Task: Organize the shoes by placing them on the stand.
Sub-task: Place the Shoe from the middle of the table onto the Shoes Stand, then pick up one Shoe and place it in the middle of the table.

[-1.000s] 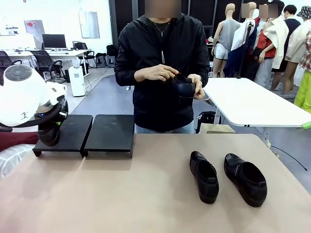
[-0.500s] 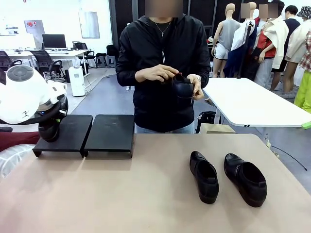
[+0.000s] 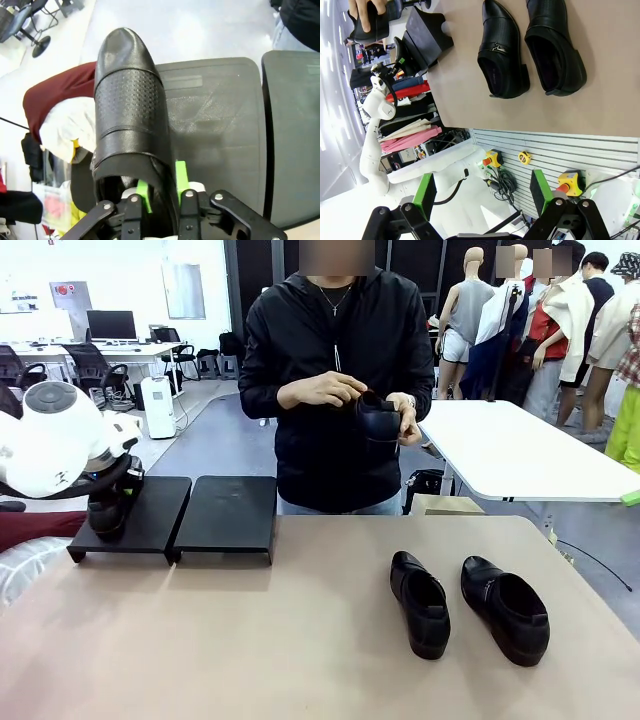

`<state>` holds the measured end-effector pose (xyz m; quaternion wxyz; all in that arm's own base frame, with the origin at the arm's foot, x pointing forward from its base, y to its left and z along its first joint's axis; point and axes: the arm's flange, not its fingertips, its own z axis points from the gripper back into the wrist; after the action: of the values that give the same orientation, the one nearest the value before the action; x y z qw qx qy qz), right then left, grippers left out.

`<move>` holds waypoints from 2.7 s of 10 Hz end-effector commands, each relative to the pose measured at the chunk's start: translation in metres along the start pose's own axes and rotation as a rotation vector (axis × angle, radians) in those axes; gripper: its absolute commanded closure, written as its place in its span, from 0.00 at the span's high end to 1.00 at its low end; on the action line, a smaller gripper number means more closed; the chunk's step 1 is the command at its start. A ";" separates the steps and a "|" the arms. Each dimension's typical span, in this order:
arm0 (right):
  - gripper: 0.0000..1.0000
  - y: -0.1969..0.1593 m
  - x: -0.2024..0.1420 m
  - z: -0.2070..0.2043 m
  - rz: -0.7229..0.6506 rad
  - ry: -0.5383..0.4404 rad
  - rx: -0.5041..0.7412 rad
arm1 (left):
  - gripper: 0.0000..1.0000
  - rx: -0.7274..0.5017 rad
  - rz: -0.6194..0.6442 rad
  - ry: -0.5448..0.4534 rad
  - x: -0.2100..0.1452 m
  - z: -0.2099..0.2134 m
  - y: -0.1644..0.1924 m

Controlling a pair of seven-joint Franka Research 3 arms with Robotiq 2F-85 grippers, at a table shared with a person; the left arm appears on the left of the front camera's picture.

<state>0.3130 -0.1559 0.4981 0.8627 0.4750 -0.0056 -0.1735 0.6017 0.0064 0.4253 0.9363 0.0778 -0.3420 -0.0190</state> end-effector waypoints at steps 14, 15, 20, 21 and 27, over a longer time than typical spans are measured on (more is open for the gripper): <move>1.00 0.001 -0.001 0.004 -0.002 0.010 -0.012 | 1.00 -0.709 -0.168 -0.058 -0.172 0.313 0.041; 1.00 0.001 -0.001 0.004 -0.002 0.010 -0.012 | 1.00 -0.746 -0.098 -0.070 -0.181 0.320 0.048; 1.00 0.001 -0.001 0.004 -0.002 0.010 -0.012 | 0.94 -0.755 -0.123 -0.056 -0.150 0.332 0.059; 1.00 0.001 -0.001 0.004 -0.002 0.010 -0.012 | 0.94 -0.755 -0.123 -0.056 -0.150 0.332 0.059; 1.00 0.001 -0.001 0.004 -0.002 0.010 -0.012 | 0.94 -0.755 -0.123 -0.056 -0.150 0.332 0.059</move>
<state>0.3132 -0.1561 0.4977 0.8626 0.4750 -0.0047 -0.1739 0.2713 0.0324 0.5911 0.8912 -0.2451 -0.3261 -0.1986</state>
